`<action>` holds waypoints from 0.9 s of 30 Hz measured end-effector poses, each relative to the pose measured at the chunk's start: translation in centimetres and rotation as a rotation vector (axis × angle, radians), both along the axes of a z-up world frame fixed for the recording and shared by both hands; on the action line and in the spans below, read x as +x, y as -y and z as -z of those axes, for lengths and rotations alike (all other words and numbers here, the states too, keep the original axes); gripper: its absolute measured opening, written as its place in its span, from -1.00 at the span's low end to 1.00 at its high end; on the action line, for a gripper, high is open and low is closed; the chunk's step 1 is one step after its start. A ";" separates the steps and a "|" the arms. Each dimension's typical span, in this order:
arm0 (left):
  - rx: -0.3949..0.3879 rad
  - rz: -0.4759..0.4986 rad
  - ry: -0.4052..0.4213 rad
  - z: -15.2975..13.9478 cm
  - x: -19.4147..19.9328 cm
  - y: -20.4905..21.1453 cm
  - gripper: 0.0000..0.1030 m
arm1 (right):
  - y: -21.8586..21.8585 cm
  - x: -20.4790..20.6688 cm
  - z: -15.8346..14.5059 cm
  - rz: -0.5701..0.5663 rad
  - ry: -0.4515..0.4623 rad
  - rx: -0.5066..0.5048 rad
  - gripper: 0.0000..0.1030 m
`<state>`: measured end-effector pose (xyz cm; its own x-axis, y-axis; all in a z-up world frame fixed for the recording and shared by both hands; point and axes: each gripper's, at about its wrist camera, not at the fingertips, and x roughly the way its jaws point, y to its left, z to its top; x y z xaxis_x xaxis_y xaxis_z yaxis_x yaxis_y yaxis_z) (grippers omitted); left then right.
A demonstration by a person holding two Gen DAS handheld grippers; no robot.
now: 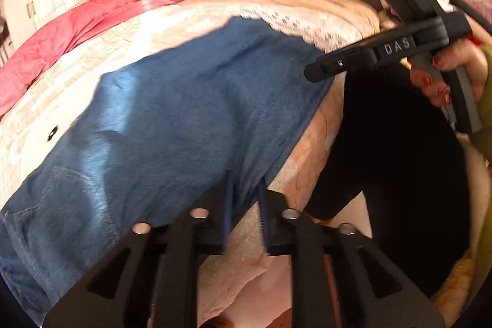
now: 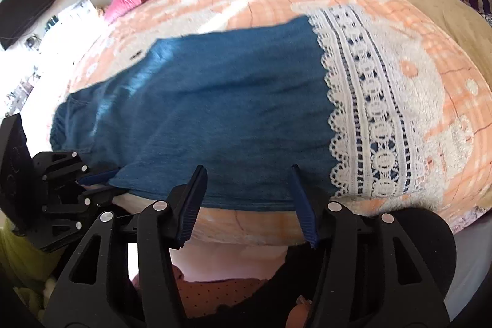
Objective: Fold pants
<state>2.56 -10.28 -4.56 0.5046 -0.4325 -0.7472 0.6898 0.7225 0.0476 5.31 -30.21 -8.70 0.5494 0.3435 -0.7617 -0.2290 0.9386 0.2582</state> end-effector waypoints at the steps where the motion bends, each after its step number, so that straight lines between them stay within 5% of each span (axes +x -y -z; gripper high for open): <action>1: -0.025 -0.016 -0.006 -0.5 -0.2 -0.8 -0.41 | -0.2 -0.1 -0.3 -0.008 0.013 0.008 -0.07; 5: -0.116 -0.141 0.008 -2.7 -1.1 -4.7 -0.17 | -2.2 -0.1 -1.1 -0.059 0.047 0.006 -0.04; 9: -0.178 -0.394 0.032 -4.7 -1.5 -11.2 -0.01 | -3.9 0.6 -0.7 -0.093 0.047 -0.016 0.00; 13: -0.081 -0.779 0.077 -4.9 -0.9 -17.6 0.08 | -4.1 1.0 0.1 -0.076 0.023 -0.033 0.07; 15: -0.056 -0.894 0.068 -4.6 -0.2 -19.2 0.17 | -4.3 1.2 0.4 -0.058 0.012 -0.037 0.13; 18: -0.102 -0.878 -0.010 -3.2 1.3 -19.5 0.14 | -4.2 1.3 0.6 -0.051 0.006 -0.035 0.20; 19: -0.125 -0.846 -0.027 -2.8 1.7 -19.2 -0.31 | -4.0 1.2 0.7 -0.051 0.004 -0.035 0.22; 27: -0.088 -0.926 0.041 -3.8 3.2 -21.1 -0.37 | -3.1 1.0 1.4 -0.044 -0.035 -0.056 0.29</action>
<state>5.75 10.78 -0.80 0.7021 0.1009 -0.7049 -0.1641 0.9862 -0.0223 6.31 -27.15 -10.06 0.5075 0.3229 -0.7988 -0.2618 0.9411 0.2141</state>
